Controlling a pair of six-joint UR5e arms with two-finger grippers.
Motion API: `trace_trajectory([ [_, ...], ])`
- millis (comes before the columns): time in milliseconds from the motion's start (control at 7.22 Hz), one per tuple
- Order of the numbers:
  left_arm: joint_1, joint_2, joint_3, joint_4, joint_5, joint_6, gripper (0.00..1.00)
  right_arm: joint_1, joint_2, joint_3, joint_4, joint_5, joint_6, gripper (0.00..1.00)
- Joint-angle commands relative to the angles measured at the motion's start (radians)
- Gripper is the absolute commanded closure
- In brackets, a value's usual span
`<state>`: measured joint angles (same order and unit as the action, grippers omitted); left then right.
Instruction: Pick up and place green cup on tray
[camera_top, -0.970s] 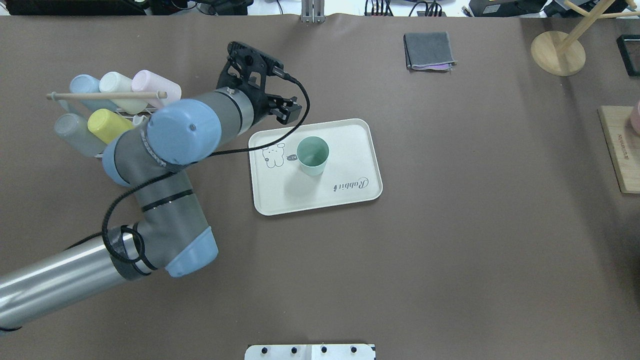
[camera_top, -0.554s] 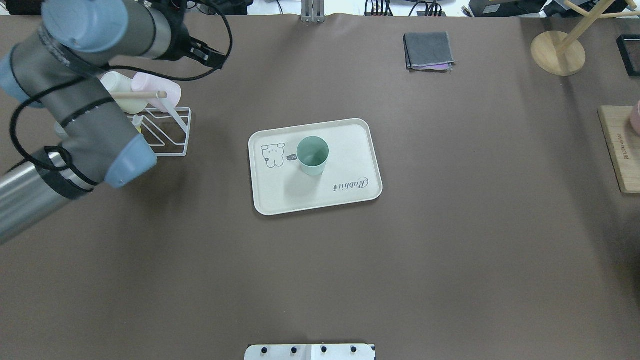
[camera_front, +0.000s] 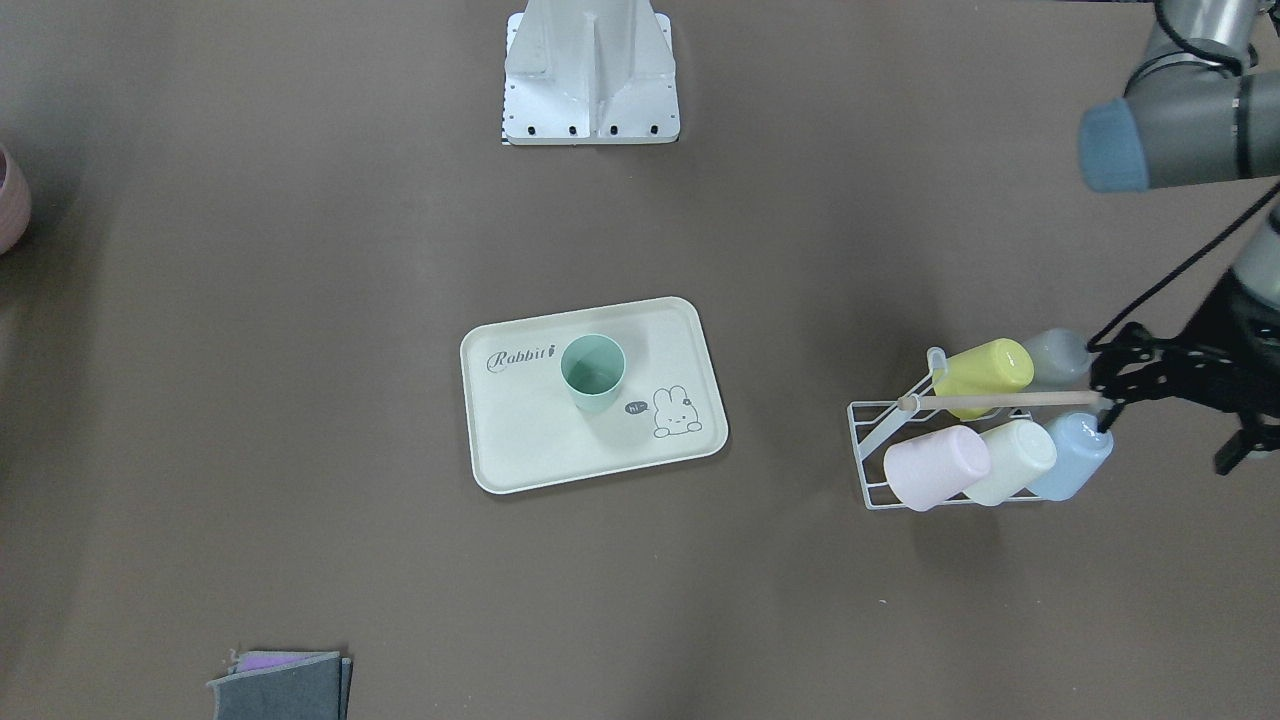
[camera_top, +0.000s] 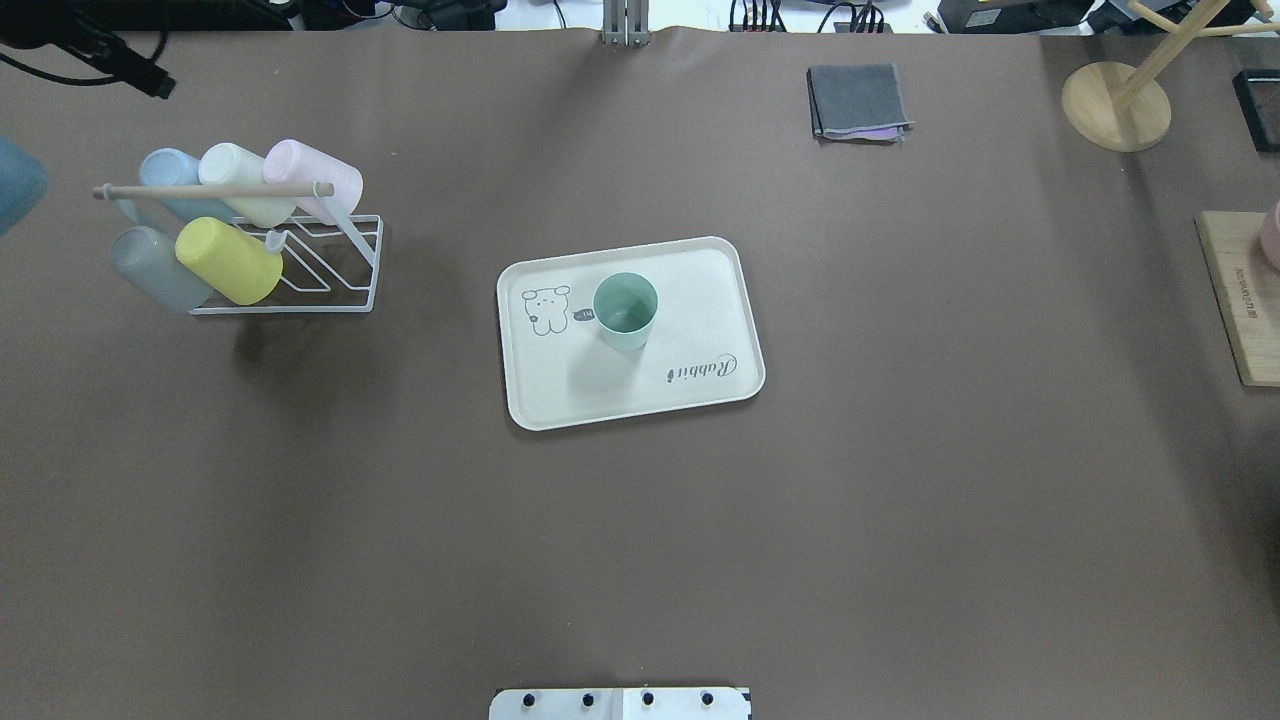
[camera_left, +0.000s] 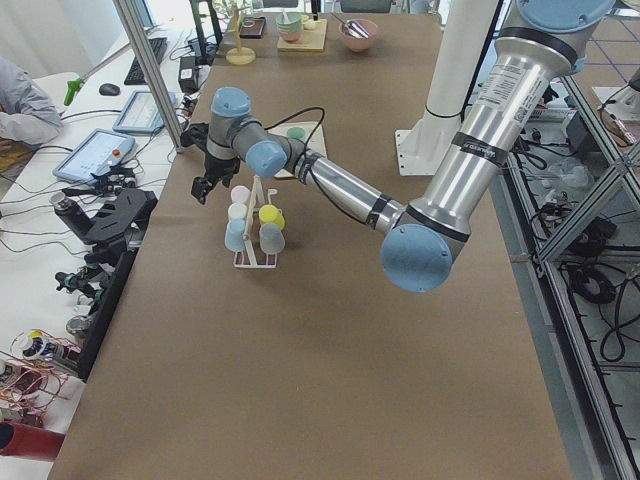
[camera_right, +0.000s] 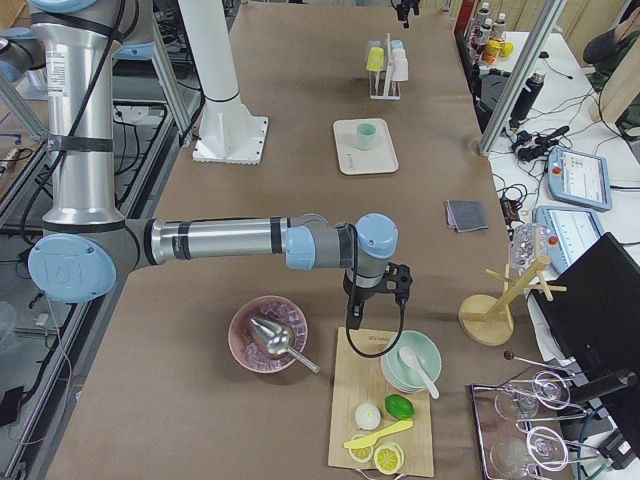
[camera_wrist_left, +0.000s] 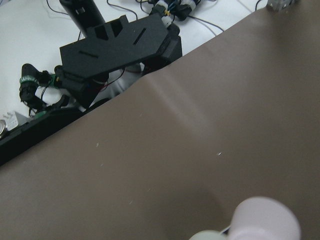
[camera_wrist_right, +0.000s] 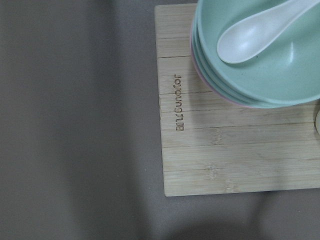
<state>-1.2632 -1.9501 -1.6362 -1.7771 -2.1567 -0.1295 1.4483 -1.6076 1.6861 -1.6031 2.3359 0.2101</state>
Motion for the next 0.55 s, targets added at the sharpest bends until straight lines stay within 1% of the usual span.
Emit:
trace_trajectory([
  [0,-0.172,0.155,0.002,0.047,-0.153,0.065,0.01,0.001,0.0,0.001,0.0,-0.001,0.0,0.0],
  [139,-0.206,0.196,0.004,0.056,-0.193,0.07,0.02,0.0,0.002,0.001,0.0,-0.003,0.0,0.0],
  [277,-0.211,0.273,-0.002,0.051,-0.275,0.05,0.02,0.001,0.003,0.001,0.0,-0.004,0.002,0.0],
  [416,-0.255,0.307,-0.001,0.068,-0.285,0.031,0.02,0.001,0.003,0.003,0.0,-0.006,0.002,0.0],
])
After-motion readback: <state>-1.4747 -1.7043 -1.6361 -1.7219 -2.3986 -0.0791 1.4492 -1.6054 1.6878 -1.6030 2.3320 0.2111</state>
